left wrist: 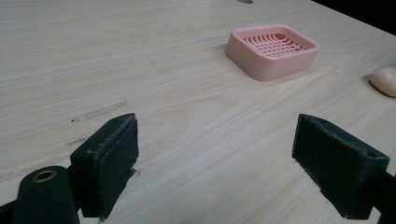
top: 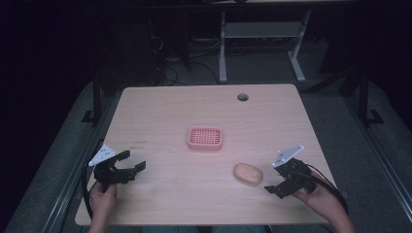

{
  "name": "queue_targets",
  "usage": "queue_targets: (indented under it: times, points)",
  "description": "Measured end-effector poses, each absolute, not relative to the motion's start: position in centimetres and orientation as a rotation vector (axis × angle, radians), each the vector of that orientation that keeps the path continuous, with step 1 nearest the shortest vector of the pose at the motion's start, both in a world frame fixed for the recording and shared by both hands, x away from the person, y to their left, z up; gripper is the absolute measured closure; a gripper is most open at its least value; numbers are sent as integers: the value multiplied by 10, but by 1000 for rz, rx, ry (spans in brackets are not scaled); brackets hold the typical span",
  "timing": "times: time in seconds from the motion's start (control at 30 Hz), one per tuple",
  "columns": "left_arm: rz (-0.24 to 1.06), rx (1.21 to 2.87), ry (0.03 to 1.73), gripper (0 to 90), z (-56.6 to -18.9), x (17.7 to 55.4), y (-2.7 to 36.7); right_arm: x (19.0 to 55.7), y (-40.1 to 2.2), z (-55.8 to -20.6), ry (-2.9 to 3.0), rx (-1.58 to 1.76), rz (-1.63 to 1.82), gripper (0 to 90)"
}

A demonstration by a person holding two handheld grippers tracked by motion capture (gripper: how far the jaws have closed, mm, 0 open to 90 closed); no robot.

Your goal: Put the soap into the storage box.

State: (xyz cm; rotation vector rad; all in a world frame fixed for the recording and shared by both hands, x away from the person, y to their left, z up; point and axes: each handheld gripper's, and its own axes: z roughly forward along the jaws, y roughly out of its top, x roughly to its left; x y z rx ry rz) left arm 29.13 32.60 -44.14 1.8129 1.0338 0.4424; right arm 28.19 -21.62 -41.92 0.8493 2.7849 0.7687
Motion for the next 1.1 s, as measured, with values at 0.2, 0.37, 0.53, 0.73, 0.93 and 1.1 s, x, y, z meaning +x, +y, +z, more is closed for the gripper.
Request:
queue_targets:
  times: [0.2,0.37,0.53,0.73,0.93,1.1]
  points:
    - [442,1817,1029,142,-441,291,324,291,-203,-417,2816,793,751,178]
    - [443,1819,1030,142,-441,291,325,298,-187,-416,2850,741,704,176]
    - [441,1813,1033,143,-441,291,325,305,-177,-417,2873,714,673,172]
    - [439,1815,1033,142,-441,291,325,313,-167,-417,2895,697,648,171]
    - [437,1814,1033,142,-441,292,325,318,-157,-419,2905,695,612,172]
    - [437,1814,1035,142,-441,292,325,324,-150,-422,2930,686,583,176]
